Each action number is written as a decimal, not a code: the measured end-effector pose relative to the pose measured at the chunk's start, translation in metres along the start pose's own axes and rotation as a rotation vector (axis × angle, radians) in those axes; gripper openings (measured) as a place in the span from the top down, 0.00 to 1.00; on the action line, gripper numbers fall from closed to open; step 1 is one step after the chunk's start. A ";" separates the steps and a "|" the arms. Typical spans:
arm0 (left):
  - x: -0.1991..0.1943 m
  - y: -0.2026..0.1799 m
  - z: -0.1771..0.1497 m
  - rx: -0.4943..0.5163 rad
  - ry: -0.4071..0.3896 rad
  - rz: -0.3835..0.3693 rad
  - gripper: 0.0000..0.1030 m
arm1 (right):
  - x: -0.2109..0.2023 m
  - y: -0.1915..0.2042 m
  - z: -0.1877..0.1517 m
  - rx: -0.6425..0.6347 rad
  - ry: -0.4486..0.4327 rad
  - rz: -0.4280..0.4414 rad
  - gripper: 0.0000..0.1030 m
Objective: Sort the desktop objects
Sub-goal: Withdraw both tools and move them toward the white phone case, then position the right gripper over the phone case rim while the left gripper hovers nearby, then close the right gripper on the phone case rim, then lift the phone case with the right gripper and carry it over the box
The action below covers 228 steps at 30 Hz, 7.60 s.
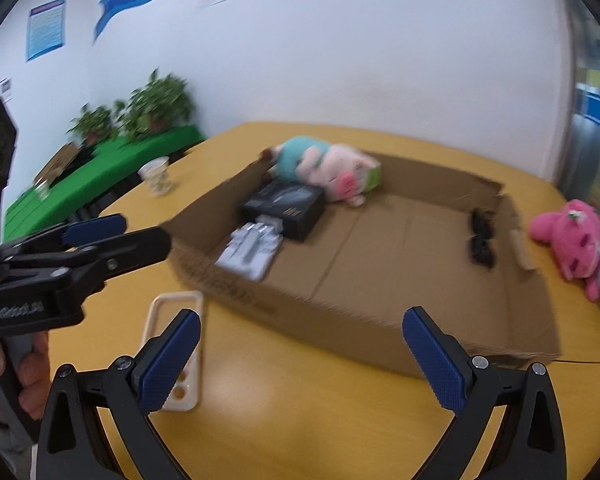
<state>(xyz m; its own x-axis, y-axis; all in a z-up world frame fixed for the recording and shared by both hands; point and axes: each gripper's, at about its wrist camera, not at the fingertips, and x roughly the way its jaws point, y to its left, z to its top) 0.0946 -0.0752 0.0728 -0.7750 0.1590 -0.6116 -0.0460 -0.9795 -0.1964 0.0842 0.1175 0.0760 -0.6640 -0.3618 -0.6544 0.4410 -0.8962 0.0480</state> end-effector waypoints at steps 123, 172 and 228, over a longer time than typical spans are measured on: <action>0.096 -0.045 -0.036 0.089 0.451 -0.502 0.34 | 0.016 -0.107 -0.097 0.382 0.191 0.277 0.08; 0.063 -0.019 -0.073 -0.037 0.447 -0.514 0.34 | -0.042 -0.079 -0.118 0.311 0.072 0.357 0.06; 0.005 -0.072 0.108 0.173 -0.038 -0.377 0.94 | -0.091 -0.126 0.070 0.053 -0.268 -0.029 0.84</action>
<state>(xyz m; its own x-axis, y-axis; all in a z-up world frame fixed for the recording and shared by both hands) 0.0256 -0.0177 0.1669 -0.7059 0.5089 -0.4926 -0.4339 -0.8604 -0.2671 0.0467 0.2458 0.1822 -0.8148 -0.3846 -0.4337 0.3923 -0.9167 0.0761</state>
